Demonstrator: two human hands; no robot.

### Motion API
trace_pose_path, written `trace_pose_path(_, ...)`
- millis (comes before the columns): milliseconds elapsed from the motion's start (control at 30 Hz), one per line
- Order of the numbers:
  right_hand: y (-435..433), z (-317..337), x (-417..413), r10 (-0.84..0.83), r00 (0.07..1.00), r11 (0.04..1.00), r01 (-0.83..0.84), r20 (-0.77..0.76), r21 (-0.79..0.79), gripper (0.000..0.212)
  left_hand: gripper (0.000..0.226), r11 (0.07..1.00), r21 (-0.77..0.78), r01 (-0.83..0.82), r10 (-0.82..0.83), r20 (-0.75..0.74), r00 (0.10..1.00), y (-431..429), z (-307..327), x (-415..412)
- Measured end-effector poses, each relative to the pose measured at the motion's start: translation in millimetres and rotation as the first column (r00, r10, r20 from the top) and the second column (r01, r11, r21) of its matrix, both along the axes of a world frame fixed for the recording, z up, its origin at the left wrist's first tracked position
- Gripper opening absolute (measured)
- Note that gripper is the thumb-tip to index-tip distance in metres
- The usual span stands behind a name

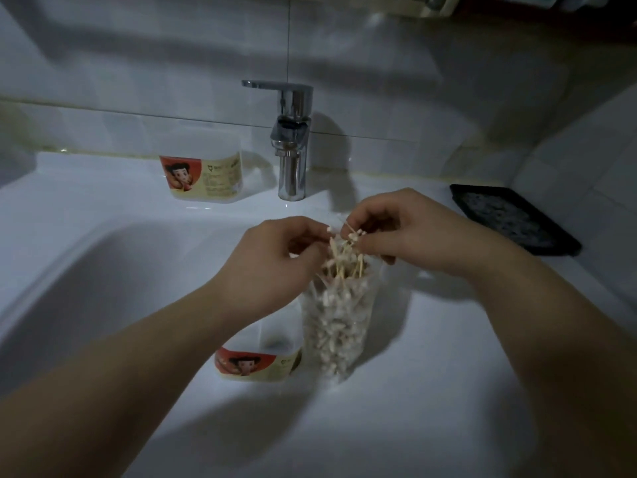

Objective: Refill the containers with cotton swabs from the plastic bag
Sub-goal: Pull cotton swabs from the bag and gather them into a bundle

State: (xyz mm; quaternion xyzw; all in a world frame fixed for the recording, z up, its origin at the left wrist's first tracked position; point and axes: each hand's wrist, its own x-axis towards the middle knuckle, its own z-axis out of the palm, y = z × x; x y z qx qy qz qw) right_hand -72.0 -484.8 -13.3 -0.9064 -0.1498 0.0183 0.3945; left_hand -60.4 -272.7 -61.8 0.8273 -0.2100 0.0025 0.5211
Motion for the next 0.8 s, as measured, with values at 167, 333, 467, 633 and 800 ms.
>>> trace_pose_path(167,1.0,-7.1,3.5,0.006,1.000,1.000,-0.007,0.030,0.009,0.016,0.031,0.989,-0.139,0.052,-0.070,-0.130,0.989,-0.4,2.8,1.6)
trace_pose_path(333,7.4,-10.0,3.2,-0.006,0.995,0.998,0.012,0.097,-0.061,0.025,0.010,0.989,-0.148,0.008,-0.024,-0.103,0.994,-2.7,-4.4,2.4)
trace_pose_path(467,7.6,-8.6,0.2,-0.014,0.997,1.000,0.016,0.080,-0.023,0.020,0.009,0.981,-0.191,-0.038,0.019,-0.099,0.995,-3.5,-7.9,4.1)
trace_pose_path(633,7.8,-6.7,-2.8,0.003,0.999,1.000,-0.003,0.054,-0.010,0.028,0.010,0.970,-0.226,-0.087,0.070,-0.082,0.994,-5.2,-8.0,4.0)
trace_pose_path(800,5.7,-5.7,-2.7,0.021,1.000,1.000,-0.021,0.009,-0.013,0.023,0.014,0.955,-0.282,-0.086,0.061,-0.095,0.994,-6.1,-5.5,3.2)
